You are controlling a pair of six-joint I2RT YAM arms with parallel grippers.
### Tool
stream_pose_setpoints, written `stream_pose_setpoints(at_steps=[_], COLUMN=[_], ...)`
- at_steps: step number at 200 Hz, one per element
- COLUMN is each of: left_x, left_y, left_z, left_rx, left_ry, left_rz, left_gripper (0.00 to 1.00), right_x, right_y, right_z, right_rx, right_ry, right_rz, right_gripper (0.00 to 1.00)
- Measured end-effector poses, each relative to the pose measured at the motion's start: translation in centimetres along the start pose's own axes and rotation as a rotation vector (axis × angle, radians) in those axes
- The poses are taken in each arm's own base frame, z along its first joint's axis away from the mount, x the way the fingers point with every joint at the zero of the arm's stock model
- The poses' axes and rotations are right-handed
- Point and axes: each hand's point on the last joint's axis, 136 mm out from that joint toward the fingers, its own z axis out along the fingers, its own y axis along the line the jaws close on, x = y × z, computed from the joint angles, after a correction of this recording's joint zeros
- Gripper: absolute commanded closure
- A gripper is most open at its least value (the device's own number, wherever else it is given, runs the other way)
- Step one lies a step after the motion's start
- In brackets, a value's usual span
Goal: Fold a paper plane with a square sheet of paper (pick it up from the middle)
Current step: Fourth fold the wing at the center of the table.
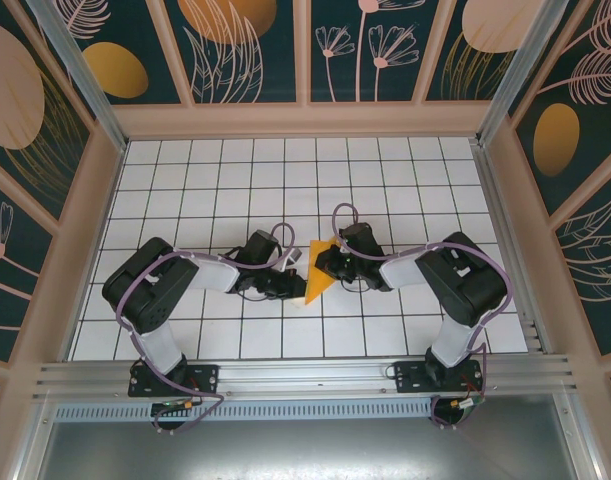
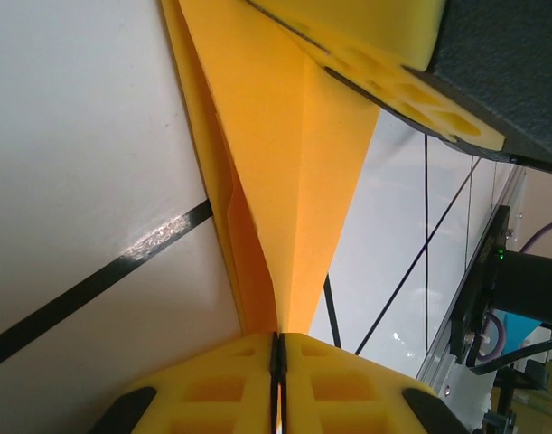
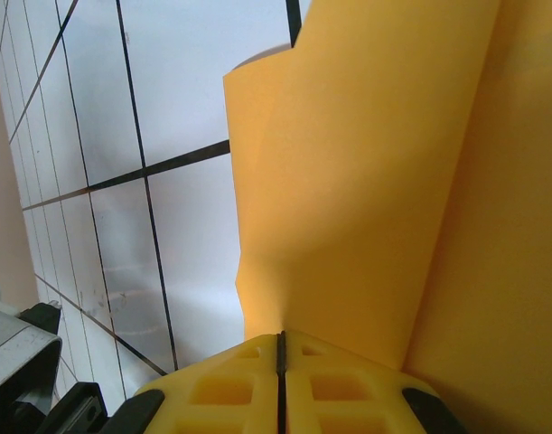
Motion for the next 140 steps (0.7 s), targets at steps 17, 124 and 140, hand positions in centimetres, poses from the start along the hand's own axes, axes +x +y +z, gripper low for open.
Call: stream_pose_setpoints(at_steps=[17,124,140], left_x=[0.04,0.25,0.31], left_y=[0.02,0.18,0.09], left_z=[0.0,0.16,0.12], left_rx=[0.0,-0.037,-0.047], left_ry=[0.001,0.004,0.0], left_rz=[0.003,0.026,0.033], left_gripper=[0.93,0.85,0.8], right_x=[0.0,0.05,-0.01], right_y=[0.0,-0.02,-0.06], right_z=[0.0,0.1,0.1], right_rx=[0.0,0.011,0.014], right_ry=[0.0,-0.01,-0.014], right_rz=[0.0,-0.006,-0.006], right_gripper=[0.9,0.9,0.9])
